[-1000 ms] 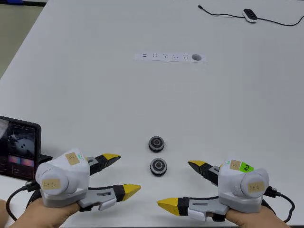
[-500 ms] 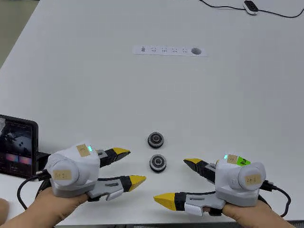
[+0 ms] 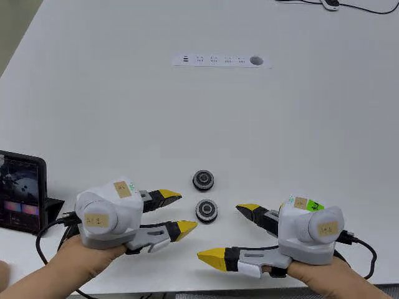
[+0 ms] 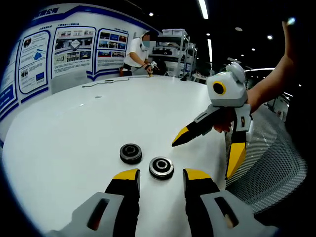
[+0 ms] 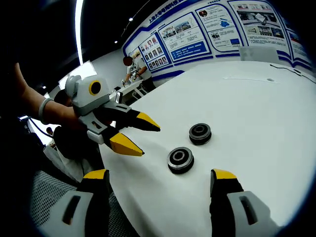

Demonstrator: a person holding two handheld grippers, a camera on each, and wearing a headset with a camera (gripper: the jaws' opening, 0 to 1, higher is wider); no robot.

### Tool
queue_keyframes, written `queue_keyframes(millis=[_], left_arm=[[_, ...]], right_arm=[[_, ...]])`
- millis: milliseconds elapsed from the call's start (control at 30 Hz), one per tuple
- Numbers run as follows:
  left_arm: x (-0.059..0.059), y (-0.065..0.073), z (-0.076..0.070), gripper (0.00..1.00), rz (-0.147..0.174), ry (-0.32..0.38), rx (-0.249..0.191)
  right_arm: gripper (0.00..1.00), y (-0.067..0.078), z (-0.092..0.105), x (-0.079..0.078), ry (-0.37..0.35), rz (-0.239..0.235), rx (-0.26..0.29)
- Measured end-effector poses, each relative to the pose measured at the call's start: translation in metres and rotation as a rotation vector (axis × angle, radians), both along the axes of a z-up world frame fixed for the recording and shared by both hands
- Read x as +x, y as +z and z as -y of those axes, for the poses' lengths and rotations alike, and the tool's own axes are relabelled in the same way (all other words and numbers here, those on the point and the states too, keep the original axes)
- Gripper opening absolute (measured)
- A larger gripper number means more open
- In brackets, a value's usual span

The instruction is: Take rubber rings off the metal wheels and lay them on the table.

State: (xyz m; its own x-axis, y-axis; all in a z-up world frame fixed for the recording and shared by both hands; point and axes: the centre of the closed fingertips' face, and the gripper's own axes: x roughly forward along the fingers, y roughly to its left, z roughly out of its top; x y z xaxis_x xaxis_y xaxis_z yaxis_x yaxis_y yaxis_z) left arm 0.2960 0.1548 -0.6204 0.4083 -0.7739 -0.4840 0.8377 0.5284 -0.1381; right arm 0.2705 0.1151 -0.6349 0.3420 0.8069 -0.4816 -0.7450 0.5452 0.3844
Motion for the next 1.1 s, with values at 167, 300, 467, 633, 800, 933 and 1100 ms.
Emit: queue_keyframes(millis=[167, 300, 467, 633, 800, 933, 1100], left_arm=[[0.003, -0.001, 0.006, 0.34, 0.001, -0.013, 0.008], [0.004, -0.004, 0.012, 0.31, 0.005, -0.032, 0.026], [0.007, -0.008, 0.016, 0.28, 0.004, -0.043, 0.047], [0.008, -0.011, 0.018, 0.22, 0.011, -0.055, 0.075], [0.008, -0.015, 0.022, 0.22, 0.023, -0.081, 0.105], [0.009, -0.019, 0.025, 0.19, 0.028, -0.097, 0.132], [0.011, -0.020, 0.028, 0.18, 0.031, -0.101, 0.140]], right_arm=[[0.85, -0.001, 0.000, 0.001, -0.001, -0.005, 0.005], [0.84, -0.001, -0.002, 0.001, -0.003, -0.011, 0.013], [0.84, -0.001, -0.002, 0.002, -0.004, -0.013, 0.016], [0.84, -0.001, -0.003, 0.003, -0.002, -0.014, 0.019], [0.84, -0.001, -0.004, 0.004, -0.005, -0.015, 0.026], [0.84, -0.002, -0.004, 0.004, -0.006, -0.019, 0.029], [0.84, -0.003, -0.004, 0.004, -0.008, -0.021, 0.030]])
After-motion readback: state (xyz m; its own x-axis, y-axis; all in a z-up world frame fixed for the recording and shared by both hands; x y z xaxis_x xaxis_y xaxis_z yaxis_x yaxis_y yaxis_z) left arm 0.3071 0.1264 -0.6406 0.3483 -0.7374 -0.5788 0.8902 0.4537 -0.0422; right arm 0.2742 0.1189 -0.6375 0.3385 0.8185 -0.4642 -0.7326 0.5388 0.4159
